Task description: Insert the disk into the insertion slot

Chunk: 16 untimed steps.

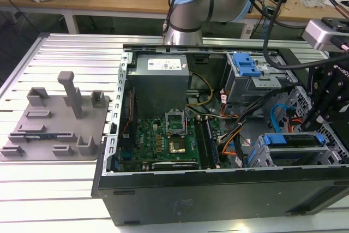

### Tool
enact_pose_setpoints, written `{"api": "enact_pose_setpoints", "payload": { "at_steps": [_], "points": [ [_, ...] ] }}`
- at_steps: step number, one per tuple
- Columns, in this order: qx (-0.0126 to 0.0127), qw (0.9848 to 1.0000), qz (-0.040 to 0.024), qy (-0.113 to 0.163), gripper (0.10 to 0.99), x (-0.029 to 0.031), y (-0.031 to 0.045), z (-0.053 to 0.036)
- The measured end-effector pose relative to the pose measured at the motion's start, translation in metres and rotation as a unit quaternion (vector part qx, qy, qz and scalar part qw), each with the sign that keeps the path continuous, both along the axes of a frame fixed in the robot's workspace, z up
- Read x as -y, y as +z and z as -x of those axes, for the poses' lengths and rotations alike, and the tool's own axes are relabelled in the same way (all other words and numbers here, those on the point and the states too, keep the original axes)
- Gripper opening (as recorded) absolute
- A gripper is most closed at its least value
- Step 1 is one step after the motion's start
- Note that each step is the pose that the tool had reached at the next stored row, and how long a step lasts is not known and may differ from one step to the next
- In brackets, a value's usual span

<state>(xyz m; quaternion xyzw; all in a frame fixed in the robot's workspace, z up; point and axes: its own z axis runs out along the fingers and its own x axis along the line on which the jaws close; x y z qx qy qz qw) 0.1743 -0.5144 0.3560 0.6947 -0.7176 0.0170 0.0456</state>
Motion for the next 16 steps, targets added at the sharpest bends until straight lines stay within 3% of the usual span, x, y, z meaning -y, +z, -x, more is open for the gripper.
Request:
{"api": "enact_pose_setpoints", "payload": {
  "at_steps": [16],
  "points": [
    [0.0000, 1.0000, 0.0001, 0.000, 0.165, 0.0010, -0.0061, 0.0000]
  ]
}}
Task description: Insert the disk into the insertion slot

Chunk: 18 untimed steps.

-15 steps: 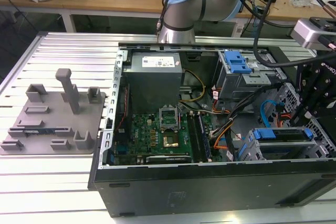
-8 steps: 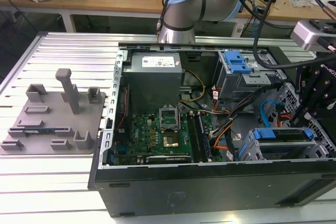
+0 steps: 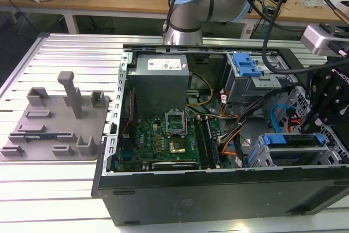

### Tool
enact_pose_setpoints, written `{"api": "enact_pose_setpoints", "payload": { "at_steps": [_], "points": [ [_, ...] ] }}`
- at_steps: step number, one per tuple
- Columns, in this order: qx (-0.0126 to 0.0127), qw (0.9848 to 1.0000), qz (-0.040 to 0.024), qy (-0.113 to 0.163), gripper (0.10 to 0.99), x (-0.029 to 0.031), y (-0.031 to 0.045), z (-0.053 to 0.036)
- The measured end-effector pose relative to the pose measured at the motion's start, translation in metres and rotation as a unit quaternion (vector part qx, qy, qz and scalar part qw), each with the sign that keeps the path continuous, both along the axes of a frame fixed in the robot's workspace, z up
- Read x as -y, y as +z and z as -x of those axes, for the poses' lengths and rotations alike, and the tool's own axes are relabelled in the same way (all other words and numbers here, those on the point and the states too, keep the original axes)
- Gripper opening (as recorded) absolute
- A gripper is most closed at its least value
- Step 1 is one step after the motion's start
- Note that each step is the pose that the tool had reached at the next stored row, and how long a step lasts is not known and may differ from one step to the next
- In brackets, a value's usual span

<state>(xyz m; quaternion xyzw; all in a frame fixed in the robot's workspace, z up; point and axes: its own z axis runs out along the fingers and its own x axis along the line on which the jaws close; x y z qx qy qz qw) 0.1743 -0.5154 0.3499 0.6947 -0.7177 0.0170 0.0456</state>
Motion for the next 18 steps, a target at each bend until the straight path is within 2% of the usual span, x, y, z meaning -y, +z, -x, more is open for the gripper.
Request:
{"api": "enact_pose_setpoints", "payload": {
  "at_steps": [18],
  "points": [
    [0.0000, 1.0000, 0.0000, 0.000, 0.165, 0.0023, -0.0050, 0.0000]
  ]
}}
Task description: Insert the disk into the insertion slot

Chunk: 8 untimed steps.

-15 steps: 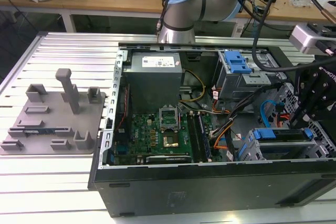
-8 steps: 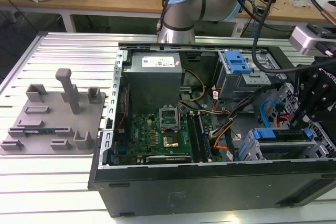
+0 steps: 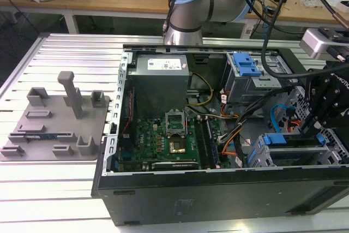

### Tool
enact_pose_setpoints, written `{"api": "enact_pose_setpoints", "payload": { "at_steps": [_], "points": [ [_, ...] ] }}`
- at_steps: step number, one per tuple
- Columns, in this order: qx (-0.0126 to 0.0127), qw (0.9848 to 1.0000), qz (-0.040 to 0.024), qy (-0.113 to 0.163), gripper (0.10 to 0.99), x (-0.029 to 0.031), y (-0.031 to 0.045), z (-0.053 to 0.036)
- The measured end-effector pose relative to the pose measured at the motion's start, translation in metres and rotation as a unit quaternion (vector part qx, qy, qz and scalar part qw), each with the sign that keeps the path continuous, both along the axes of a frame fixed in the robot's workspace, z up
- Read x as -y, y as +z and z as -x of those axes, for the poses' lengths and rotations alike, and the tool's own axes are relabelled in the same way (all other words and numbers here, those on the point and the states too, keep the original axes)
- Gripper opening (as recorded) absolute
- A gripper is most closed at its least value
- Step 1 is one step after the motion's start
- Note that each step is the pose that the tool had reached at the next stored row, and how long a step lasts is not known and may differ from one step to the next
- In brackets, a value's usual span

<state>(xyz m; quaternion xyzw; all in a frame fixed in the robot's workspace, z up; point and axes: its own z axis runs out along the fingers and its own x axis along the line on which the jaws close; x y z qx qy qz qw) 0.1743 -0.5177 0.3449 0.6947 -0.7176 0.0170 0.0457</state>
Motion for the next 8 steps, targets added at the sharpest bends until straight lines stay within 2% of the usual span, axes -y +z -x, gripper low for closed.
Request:
{"api": "enact_pose_setpoints", "payload": {
  "at_steps": [8],
  "points": [
    [0.0000, 1.0000, 0.0001, 0.000, 0.165, 0.0000, -0.0034, -0.0003]
  ]
}}
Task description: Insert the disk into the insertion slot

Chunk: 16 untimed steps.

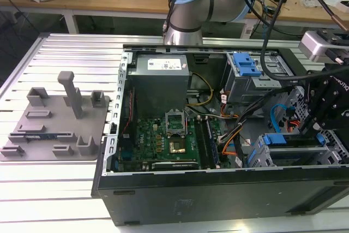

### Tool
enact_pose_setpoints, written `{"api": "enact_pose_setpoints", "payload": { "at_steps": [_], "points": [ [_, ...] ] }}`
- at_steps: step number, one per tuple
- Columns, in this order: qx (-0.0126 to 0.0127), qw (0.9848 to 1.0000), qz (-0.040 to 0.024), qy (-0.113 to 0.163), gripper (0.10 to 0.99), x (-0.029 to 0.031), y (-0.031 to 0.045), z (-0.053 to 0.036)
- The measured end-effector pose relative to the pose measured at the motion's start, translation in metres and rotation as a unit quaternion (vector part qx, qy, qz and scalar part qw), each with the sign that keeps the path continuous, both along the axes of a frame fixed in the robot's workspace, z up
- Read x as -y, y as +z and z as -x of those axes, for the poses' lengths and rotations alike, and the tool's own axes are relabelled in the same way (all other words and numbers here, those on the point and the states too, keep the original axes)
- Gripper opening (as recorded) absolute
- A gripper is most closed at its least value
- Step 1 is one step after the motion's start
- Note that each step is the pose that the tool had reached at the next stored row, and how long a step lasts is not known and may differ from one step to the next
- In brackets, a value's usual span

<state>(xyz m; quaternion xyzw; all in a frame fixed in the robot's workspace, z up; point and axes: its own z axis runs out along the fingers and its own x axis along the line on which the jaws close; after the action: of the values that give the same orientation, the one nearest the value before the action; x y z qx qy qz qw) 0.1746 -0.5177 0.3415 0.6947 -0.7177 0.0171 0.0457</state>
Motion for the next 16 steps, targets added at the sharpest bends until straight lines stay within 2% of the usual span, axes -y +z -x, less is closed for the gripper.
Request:
{"api": "enact_pose_setpoints", "payload": {
  "at_steps": [11, 12, 13, 15, 16],
  "points": [
    [0.0000, 1.0000, -0.0005, 0.000, 0.173, 0.0000, -0.0063, -0.0002],
    [0.0000, 1.0000, -0.0005, 0.000, 0.231, -0.0002, -0.0054, -0.0001],
    [0.0000, 1.0000, 0.0000, 0.000, 0.231, -0.0004, -0.0018, -0.0002],
    [0.0000, 1.0000, 0.0003, 0.000, 0.361, -0.0016, 0.0078, -0.0001],
    [0.0000, 1.0000, 0.0008, 0.000, 0.361, -0.0023, 0.0124, -0.0002]
  ]
}}
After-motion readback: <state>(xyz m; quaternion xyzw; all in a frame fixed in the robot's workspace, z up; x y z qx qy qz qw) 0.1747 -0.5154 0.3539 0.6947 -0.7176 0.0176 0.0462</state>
